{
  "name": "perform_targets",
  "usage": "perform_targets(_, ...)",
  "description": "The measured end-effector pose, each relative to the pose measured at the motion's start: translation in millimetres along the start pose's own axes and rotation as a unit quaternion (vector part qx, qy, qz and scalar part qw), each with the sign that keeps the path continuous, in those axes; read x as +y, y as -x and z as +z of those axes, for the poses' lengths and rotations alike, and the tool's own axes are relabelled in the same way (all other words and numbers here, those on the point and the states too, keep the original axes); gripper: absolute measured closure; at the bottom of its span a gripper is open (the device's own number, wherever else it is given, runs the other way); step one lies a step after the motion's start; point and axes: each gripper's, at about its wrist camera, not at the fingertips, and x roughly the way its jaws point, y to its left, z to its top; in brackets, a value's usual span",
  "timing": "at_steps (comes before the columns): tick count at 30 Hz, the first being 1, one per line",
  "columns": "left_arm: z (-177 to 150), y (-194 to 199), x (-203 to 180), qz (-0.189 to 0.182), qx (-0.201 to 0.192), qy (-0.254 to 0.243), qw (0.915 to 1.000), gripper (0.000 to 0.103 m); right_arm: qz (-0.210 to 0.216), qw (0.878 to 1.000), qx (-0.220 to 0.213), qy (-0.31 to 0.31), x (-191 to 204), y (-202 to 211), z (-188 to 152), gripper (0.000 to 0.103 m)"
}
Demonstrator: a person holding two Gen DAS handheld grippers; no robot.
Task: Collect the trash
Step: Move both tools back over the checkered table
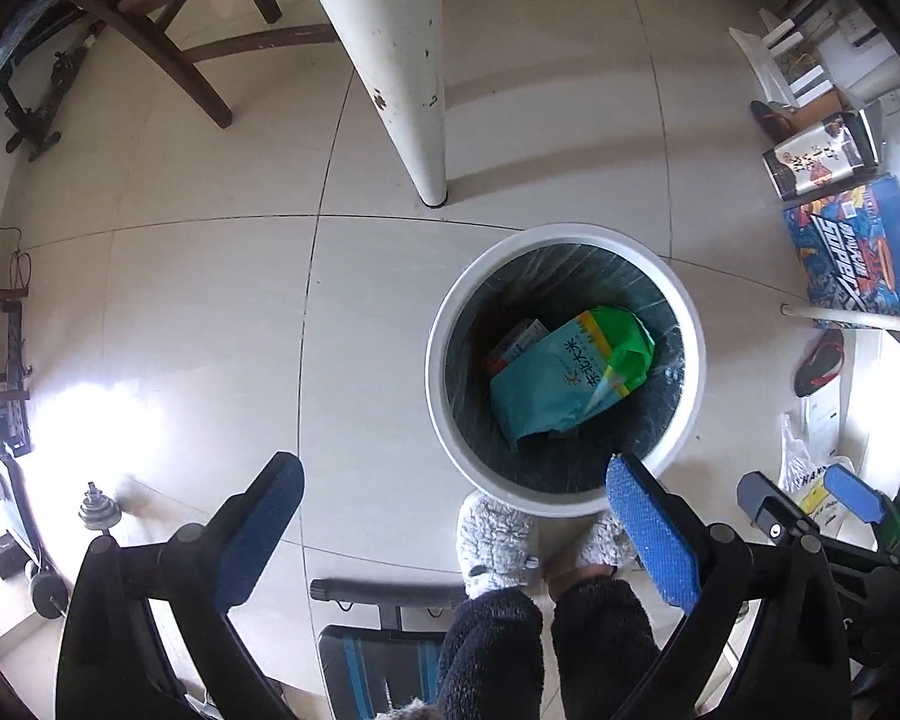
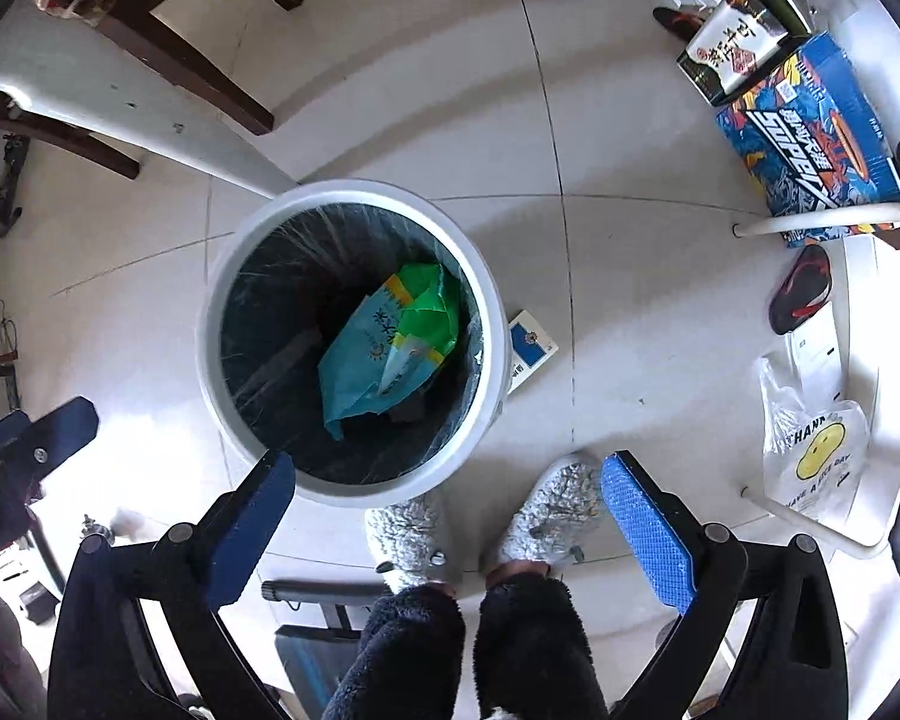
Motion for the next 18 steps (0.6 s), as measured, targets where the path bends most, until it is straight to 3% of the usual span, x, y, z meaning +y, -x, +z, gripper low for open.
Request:
perform_targets(10,-33.3,72.8,-6.3,-0.008,-0.003,-0.014,0.9999,0.000,-0.002,0.999,-0.033,0.010,9.3,90.2,-24.0,0.000)
perform_targets(18,-57.4,156.8,-3.9,-0.020,-0.015,-0.024,0.9994,0.000,0.001,0.999,-0.044,0.018,13.7,185.9,-55.2,0.000)
